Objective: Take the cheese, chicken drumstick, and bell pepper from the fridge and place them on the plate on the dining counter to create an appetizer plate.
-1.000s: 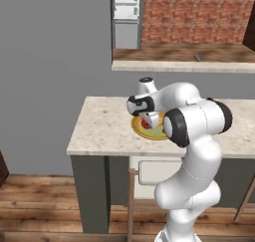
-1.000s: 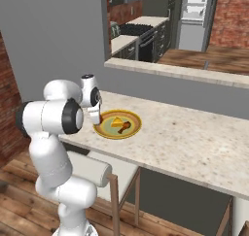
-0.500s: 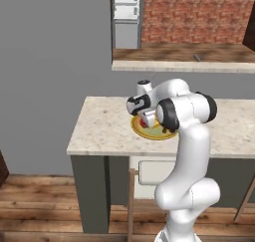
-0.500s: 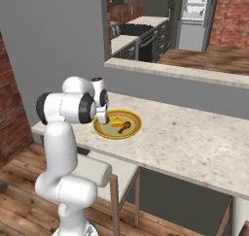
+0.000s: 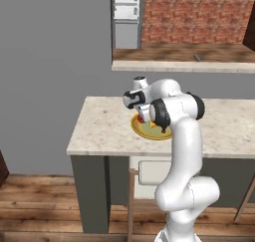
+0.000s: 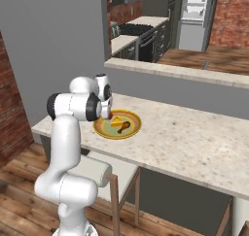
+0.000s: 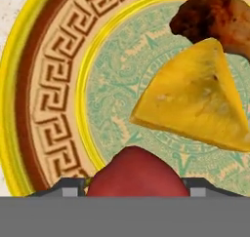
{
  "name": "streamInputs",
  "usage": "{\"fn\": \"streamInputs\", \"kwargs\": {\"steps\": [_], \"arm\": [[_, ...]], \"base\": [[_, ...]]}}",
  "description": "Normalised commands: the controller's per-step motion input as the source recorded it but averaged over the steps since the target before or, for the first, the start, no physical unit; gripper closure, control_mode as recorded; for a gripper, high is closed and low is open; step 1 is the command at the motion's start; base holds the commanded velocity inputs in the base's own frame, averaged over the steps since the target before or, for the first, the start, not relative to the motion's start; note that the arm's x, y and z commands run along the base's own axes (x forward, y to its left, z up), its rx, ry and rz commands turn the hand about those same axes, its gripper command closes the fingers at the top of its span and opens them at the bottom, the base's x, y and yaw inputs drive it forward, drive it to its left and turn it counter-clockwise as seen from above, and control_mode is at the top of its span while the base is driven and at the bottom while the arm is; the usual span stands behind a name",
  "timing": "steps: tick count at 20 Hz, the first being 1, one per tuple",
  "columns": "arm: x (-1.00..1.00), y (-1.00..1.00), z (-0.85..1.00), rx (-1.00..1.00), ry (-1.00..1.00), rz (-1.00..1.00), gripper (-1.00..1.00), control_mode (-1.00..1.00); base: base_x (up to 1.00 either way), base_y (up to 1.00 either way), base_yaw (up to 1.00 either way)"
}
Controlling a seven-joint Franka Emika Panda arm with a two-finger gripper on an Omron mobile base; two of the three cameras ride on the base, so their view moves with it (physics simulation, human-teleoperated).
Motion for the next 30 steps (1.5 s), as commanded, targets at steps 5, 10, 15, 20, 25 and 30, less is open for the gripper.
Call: {"fn": "streamInputs", "kwargs": {"steps": [5,10,15,20,25,30], "arm": [[-0.78,-0.46,0.23,0.01,0.04,-0.16,-1.00,-1.00],[-0.90,-0.41,0.60,0.02,0.00,-0.19,-1.00,-1.00],[-0.98,-0.01,0.97,0.00,0.00,-0.14,-1.00,-1.00],[-1.00,0.00,0.61,0.00,-0.07,-0.02,-1.00,-1.00],[-1.00,0.00,0.60,0.00,-0.22,0.00,-1.00,-1.00],[-1.00,0.07,0.52,-0.05,-0.35,0.01,-1.00,-1.00]], "base": [[0.00,0.00,0.00],[0.00,0.00,0.00],[0.00,0.00,0.00],[0.00,0.00,0.00],[0.00,0.00,0.00],[0.00,0.00,0.00]]}}
